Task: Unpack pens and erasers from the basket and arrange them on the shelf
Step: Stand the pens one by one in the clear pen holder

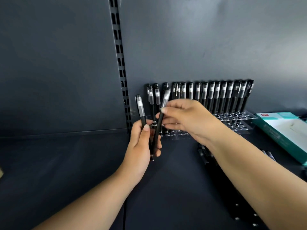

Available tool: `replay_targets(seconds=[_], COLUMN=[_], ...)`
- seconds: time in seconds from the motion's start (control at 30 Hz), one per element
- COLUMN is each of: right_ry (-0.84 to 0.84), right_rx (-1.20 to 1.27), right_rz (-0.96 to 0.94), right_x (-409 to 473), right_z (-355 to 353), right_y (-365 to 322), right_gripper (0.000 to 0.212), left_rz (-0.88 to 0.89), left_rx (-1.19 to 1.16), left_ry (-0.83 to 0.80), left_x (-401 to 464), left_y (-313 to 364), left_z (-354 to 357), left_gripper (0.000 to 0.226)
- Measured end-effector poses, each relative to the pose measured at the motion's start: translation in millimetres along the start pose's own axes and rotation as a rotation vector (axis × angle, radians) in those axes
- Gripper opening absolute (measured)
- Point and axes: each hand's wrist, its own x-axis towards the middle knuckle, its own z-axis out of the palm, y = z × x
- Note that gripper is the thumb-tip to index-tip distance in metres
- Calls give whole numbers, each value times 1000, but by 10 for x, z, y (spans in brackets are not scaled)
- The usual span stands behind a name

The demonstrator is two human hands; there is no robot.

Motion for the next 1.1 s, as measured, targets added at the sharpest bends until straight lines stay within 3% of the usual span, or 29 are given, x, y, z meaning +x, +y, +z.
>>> replay_targets(seconds=[0.2,0.3,0.67,1.1], right_ry=[433,550,502,338], right_rx=[-200,-270,-326,-450], right_rz=[-223,-267,-266,-140], right_x=[158,249,330,408], right_z=[-352,-382,-297,-274], right_y=[-162,-138,22,224], right_gripper=[8,10,15,16], left_rz=[18,71,151,49], left_rx=[79,144,161,214], left_ry=[40,25,40,110], left_x=[90,84,79,85], left_y=[-103,-120,-116,-91], left_z=[-71,-49,-57,-101], left_gripper=[28,36,26,13])
